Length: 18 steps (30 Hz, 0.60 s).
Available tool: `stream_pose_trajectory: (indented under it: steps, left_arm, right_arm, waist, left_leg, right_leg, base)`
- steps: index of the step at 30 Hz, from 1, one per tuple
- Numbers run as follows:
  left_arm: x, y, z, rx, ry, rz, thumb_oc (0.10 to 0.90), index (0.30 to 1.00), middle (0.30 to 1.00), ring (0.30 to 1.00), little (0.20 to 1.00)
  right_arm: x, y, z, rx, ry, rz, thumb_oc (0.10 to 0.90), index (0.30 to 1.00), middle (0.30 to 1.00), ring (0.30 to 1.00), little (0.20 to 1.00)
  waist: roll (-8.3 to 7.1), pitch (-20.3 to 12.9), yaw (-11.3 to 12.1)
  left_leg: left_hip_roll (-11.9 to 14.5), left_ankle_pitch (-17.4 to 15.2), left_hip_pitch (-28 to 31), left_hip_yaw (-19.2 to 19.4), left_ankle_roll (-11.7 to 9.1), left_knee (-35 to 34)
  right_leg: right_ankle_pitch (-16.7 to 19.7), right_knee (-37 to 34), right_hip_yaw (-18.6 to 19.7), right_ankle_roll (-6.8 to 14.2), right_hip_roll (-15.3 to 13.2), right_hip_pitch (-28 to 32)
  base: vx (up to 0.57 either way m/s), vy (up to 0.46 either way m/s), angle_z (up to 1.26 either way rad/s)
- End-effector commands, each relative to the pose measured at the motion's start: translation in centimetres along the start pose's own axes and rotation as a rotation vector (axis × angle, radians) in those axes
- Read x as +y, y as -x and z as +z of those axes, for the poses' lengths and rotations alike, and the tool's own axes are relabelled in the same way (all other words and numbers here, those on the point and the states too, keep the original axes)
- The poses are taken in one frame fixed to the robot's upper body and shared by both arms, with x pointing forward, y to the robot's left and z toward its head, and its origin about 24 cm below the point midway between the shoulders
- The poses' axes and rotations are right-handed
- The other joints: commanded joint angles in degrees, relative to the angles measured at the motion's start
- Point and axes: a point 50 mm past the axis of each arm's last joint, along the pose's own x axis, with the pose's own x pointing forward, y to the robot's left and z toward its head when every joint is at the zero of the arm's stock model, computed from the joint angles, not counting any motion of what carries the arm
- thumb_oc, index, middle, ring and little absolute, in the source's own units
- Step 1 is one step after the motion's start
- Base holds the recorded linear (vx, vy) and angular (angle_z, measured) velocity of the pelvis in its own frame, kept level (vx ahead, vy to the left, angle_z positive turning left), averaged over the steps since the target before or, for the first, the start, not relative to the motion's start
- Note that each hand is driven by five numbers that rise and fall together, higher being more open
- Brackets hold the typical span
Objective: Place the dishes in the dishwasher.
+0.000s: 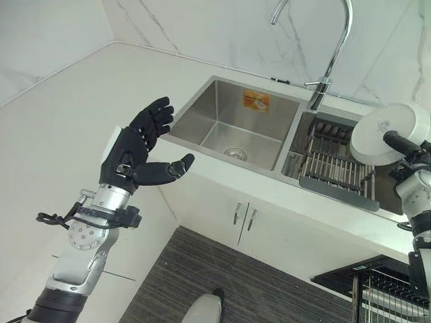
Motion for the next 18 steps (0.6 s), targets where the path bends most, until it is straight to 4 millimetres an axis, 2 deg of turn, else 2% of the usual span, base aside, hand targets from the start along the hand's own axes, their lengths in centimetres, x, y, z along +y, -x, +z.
stream_pose_trajectory:
  steps: [1,5,9,12,15,17,18]
  left_arm:
    - [-0.3,-0.1,4.4,-0.284,0.016,-0.022,0.800,0.900,0.900,0.900,0.900]
    - [-0.3,0.3,4.5,-0.305,0.022,-0.013,0.800,0.900,0.900,0.900,0.900]
    - [-0.4,0.7,4.4,-0.318,0.028,-0.004,0.800,0.900,0.900,0.900,0.900]
    - [-0.8,0.9,4.5,-0.330,0.032,0.004,0.800,0.900,0.900,0.900,0.900]
    - [-1.2,1.0,4.8,-0.349,0.039,0.008,0.800,0.900,0.900,0.900,0.900]
    - [-1.3,1.1,4.9,-0.365,0.050,0.015,0.800,0.900,0.900,0.900,0.900]
    - [-1.3,1.2,5.0,-0.383,0.061,0.028,0.800,0.900,0.900,0.900,0.900]
  right_arm:
    - [4.7,2.3,8.5,-0.443,-0.124,0.245,0.400,0.300,0.300,0.300,0.300]
    - [7.4,5.0,9.4,-0.533,-0.175,0.376,0.400,0.300,0.300,0.300,0.300]
    - [8.7,8.0,9.9,-0.635,-0.231,0.460,0.400,0.300,0.300,0.300,0.300]
    - [9.0,9.8,9.3,-0.662,-0.317,0.490,0.400,0.300,0.300,0.300,0.300]
    - [9.1,11.6,8.5,-0.693,-0.328,0.506,0.400,0.300,0.300,0.300,0.300]
    - [9.0,12.7,7.7,-0.704,-0.347,0.528,0.400,0.300,0.300,0.300,0.300]
    - [8.4,13.4,7.4,-0.718,-0.359,0.544,0.400,0.300,0.300,0.300,0.300]
  waist:
    - [0.14,-6.8,0.0]
    - [0.13,-6.9,-1.0]
    - [0.14,-7.0,-1.9]
    - [0.43,-6.7,-2.4]
    - [0.71,-6.0,-3.0]
    - [0.83,-5.7,-3.6]
    - [0.97,-5.6,-4.5]
  left_leg:
    - [8.0,-5.7,5.3,2.7,-7.0,-1.4]
    - [8.1,-5.9,5.5,2.9,-6.8,-1.4]
    - [7.7,-6.7,6.4,3.0,-6.3,-1.4]
    - [8.3,-6.5,6.8,3.9,-6.5,-1.4]
    - [8.7,-6.0,6.3,4.4,-6.4,-1.4]
    - [8.4,-6.2,6.2,4.5,-6.1,-1.4]
    - [7.4,-6.5,6.8,5.4,-5.6,-1.4]
  right_leg:
    - [-5.1,6.6,3.9,0.9,-1.3,-5.2]
    - [-5.2,6.6,5.3,0.7,-0.6,-5.5]
    - [-5.3,6.6,6.9,0.4,0.3,-6.1]
    - [-5.2,6.6,7.9,0.0,1.2,-6.4]
    - [-5.0,6.6,8.7,-0.4,2.0,-6.8]
    - [-4.8,6.6,9.6,-0.3,2.3,-7.2]
    - [-4.6,6.6,10.1,0.0,2.2,-7.8]
  base:
    - [-0.06,-0.001,-0.17]
    - [-0.05,-0.002,-0.16]
    - [-0.04,-0.016,-0.14]
    - [-0.03,-0.012,-0.15]
    - [-0.06,0.024,-0.16]
    - [-0.11,0.107,-0.10]
    - [-0.15,0.204,-0.20]
